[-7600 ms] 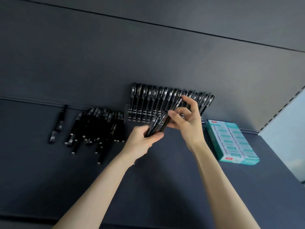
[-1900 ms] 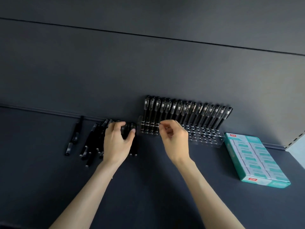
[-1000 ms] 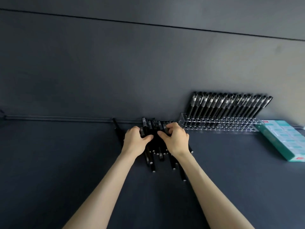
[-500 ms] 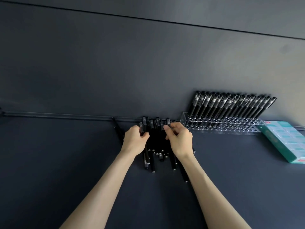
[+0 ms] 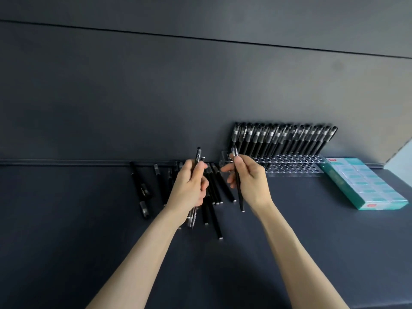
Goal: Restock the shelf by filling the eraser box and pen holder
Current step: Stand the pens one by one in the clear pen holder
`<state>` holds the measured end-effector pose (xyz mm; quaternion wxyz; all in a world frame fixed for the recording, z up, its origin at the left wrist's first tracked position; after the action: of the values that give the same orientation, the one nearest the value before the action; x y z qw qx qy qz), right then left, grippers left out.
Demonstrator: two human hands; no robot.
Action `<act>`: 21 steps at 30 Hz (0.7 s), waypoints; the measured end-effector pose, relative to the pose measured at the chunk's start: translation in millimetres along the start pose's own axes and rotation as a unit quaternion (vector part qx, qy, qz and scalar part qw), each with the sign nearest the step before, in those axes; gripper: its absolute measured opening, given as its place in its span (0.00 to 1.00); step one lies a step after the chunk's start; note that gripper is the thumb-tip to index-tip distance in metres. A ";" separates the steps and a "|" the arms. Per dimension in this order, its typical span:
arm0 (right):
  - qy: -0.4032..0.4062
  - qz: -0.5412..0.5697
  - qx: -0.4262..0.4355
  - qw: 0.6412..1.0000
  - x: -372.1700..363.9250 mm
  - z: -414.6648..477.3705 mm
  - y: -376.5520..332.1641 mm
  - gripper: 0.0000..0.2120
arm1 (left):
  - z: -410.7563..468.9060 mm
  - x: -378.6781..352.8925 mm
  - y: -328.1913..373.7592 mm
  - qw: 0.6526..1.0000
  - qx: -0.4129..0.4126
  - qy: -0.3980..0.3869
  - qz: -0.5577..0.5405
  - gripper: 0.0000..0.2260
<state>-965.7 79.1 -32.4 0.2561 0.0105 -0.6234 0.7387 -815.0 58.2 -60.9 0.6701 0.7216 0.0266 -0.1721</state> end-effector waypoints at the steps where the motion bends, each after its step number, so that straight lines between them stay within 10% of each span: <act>1: -0.001 0.009 -0.002 1.000 10.9 -0.8 3.2 0.09 | -1.0 -11.6 -4.6 1.000 0.003 -0.001 -0.001 0.10; 21: 0.021 -0.075 0.103 0.992 202.7 37.2 56.0 0.15 | -12.3 -197.1 -77.7 0.998 -0.014 0.060 -0.022 0.10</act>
<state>-1175.0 113.5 -7.4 0.3218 0.0679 -0.5355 0.7778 -1018.4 115.9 -78.9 0.6736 0.7202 0.0854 -0.1425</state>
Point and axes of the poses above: each hand's wrist, its own z-axis towards the middle knuckle, its own x-axis out of the back of the hand, y = z × x, the point moved 10 cm from there along z, towards the middle knuckle, and after that the axes turned 13 degrees about -z, right-handed, at the moved point
